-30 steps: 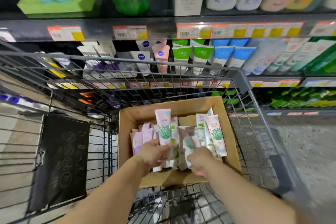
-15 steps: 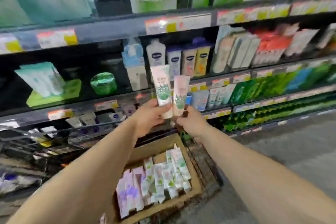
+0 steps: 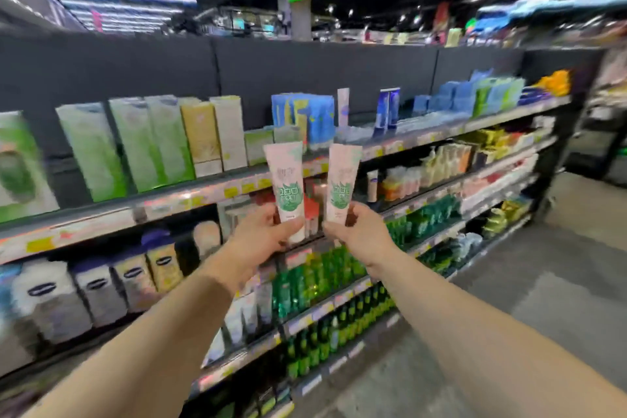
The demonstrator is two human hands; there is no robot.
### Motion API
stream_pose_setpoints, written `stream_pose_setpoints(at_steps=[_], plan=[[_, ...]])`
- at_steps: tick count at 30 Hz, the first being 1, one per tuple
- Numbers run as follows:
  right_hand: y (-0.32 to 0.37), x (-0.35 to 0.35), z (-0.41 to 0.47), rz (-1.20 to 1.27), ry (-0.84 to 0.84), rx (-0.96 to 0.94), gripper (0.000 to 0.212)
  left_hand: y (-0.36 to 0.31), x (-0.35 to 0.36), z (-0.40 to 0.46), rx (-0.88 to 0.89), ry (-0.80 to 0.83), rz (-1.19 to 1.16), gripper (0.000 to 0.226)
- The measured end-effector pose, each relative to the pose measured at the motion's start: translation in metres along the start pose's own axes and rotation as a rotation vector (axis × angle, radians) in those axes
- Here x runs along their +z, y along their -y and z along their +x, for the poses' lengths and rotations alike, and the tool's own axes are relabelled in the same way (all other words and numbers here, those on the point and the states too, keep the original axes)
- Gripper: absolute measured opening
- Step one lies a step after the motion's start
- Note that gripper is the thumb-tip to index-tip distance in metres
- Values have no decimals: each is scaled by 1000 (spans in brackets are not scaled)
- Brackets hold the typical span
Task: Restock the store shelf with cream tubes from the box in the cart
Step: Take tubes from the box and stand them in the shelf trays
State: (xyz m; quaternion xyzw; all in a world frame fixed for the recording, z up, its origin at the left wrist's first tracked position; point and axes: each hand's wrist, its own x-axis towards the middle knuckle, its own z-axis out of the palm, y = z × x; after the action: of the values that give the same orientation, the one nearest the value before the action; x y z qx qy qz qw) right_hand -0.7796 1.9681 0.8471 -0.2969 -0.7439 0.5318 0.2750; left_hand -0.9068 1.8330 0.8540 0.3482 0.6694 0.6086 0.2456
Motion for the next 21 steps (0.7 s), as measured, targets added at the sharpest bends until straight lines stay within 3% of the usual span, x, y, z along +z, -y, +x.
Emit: stream_pose_setpoints(at_steps=[6, 9, 14, 21], plan=[[-3, -185, 58, -57, -129, -70, 27, -51, 150, 92, 121, 17, -44, 17], [-16, -245, 85, -15, -149, -71, 32, -63, 201, 135, 155, 36, -49, 21], [-51, -309, 148, -52, -235, -39, 44, -69, 263, 217, 182, 26, -34, 12], [-91, -386, 276, -108, -294, -77, 39, -56, 342, 367, 208, 19, -28, 21]])
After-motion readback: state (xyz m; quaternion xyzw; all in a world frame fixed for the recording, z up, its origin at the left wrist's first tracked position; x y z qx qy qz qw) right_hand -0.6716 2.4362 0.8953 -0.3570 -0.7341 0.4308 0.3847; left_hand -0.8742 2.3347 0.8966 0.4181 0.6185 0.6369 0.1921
